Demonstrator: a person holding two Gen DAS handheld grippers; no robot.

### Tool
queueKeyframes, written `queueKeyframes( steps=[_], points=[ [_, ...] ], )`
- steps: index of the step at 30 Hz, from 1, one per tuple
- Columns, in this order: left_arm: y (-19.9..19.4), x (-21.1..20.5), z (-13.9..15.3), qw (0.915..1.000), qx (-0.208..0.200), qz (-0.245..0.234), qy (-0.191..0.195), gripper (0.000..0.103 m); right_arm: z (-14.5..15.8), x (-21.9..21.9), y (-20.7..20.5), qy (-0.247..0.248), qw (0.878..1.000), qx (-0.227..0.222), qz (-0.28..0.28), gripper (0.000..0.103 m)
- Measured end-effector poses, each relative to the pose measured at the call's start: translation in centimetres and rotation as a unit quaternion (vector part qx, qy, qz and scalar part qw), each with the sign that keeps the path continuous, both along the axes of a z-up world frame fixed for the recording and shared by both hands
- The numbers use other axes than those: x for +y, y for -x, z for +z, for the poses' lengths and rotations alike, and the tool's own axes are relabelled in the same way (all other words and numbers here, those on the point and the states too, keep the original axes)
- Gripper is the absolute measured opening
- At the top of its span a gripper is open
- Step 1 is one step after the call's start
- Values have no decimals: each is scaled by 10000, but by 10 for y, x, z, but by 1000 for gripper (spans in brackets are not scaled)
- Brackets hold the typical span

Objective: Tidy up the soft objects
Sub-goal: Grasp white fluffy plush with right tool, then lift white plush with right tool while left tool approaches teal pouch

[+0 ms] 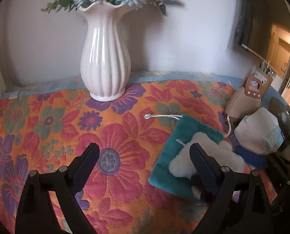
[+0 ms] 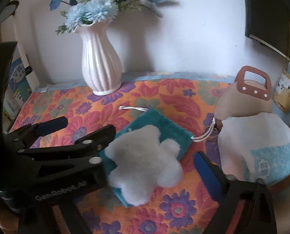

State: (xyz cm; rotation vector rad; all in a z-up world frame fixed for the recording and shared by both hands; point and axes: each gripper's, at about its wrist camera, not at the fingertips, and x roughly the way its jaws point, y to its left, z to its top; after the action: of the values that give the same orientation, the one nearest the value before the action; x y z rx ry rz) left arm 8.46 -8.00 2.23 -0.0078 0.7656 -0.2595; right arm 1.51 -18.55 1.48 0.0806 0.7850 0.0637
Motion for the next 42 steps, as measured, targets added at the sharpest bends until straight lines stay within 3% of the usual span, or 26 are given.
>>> queueKeyframes(
  steps=[1, 2, 5, 13, 19, 23, 24, 25, 26, 29, 30, 31, 34, 39, 42],
  points=[
    [1, -4, 0, 10000, -21, -22, -72, 93, -1, 1, 0, 20, 10000, 17, 50, 56],
    [2, -6, 0, 9999, -34, -26, -114, 93, -2, 2, 0, 143, 9999, 52, -31, 54],
    [1, -1, 1, 10000, -2, -10, 23, 93, -1, -2, 2, 3, 10000, 2, -56, 50],
    [-15, 34, -7, 9941, 531, 171, 934, 93, 0, -20, 8, -554, 9984, -104, -104, 44],
    [-16, 34, -10, 9930, 616, 147, 998, 93, 6, -21, 16, -593, 9978, -276, -102, 36],
    [-14, 30, -8, 9945, 564, 123, 871, 93, 4, -19, 13, -644, 9977, -198, -7, 40],
    [-14, 30, -8, 9947, 561, 116, 857, 93, 1, -18, 10, -597, 9981, -103, -55, 47],
    [-14, 29, -8, 9948, 548, 123, 844, 93, -2, -17, 6, -600, 9981, 61, -77, 70],
    [-13, 30, -7, 9950, 528, 139, 839, 93, -4, -17, 3, -618, 9979, 158, -72, 79],
    [-15, 33, -8, 9945, 545, 193, 874, 94, -5, -12, 0, -450, 9986, 260, -32, 79],
    [-16, 34, -9, 9944, 564, 231, 867, 94, -7, -10, -2, -333, 9989, 329, -95, 74],
    [-17, 35, -10, 9943, 589, 247, 854, 94, -9, -8, -3, -301, 9988, 373, -75, 55],
    [-15, 34, -9, 9949, 553, 228, 813, 94, -5, -3, 3, -207, 9996, 183, 1, 46],
    [-9, 20, -4, 9971, 414, -120, 634, 94, 12, -15, 37, -436, 9982, -143, -374, 45],
    [3, -4, -2, 9944, 378, -858, 491, 94, 13, -35, 64, -600, 9940, -82, -915, 45]
  ],
)
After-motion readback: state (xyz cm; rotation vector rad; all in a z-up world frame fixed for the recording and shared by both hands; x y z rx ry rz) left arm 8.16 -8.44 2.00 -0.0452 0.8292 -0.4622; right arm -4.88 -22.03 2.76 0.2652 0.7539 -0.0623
